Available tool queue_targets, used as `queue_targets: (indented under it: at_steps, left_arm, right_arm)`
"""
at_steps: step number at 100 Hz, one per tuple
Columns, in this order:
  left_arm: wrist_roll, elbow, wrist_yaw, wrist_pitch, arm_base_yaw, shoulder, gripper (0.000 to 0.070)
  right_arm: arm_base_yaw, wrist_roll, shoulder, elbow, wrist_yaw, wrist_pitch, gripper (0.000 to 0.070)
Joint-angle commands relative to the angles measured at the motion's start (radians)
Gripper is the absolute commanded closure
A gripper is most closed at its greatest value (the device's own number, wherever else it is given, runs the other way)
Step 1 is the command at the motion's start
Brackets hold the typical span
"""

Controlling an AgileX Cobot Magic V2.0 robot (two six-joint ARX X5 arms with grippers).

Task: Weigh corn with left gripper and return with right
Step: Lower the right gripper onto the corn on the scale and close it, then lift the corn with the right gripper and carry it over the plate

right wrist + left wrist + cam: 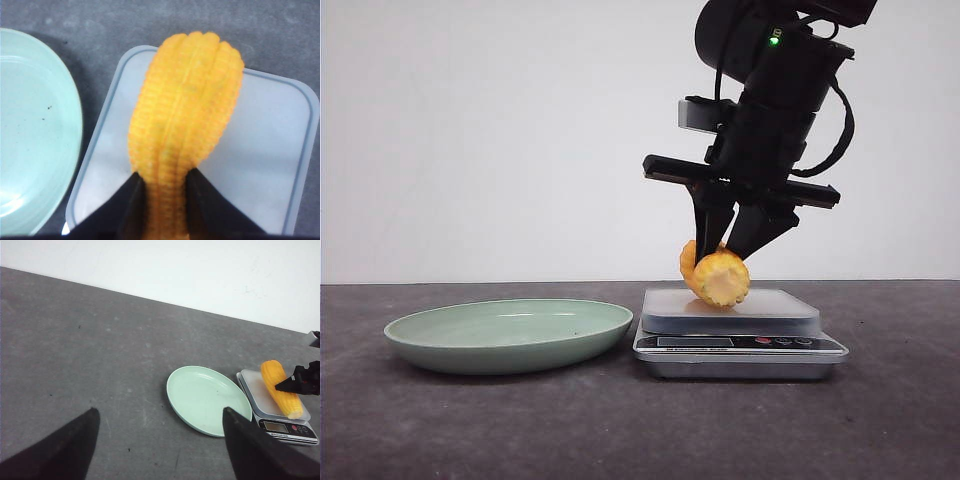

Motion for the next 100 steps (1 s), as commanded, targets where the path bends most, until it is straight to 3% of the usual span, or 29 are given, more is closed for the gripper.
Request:
queue_targets:
  at_steps: [1, 31, 50, 68, 100]
  left_arm:
    - [-0.002, 0.012, -0.002, 0.010, -0.001, -0.006, 0.0230]
    - [-0.001, 0.012, -0.002, 0.011, -0.001, -0.006, 0.0231]
    - [-0.001, 0.012, -0.002, 0.010, -0.001, -0.006, 0.0231]
    - [-0.001, 0.012, -0.002, 0.010, -0.001, -0.006, 0.0231]
    - [-0.002, 0.012, -0.002, -0.012, -0.001, -0.006, 0.0231]
  right_arm:
    - [0.011, 0.012, 0.004, 0.018, 0.009, 0.006, 0.0700]
    - [0.052, -0.039, -0.190, 0.035, -0.012, 0.017, 0.0700]
    - [0.148, -0.052, -0.219, 0.171, -0.033, -0.007, 0.0700]
    - [0.255, -0.056, -0.164, 0.297, 0.025, 0.011, 0.0700]
    - [0.307, -0.031, 0.015, 0.372, 0.026, 0.022, 0.0700]
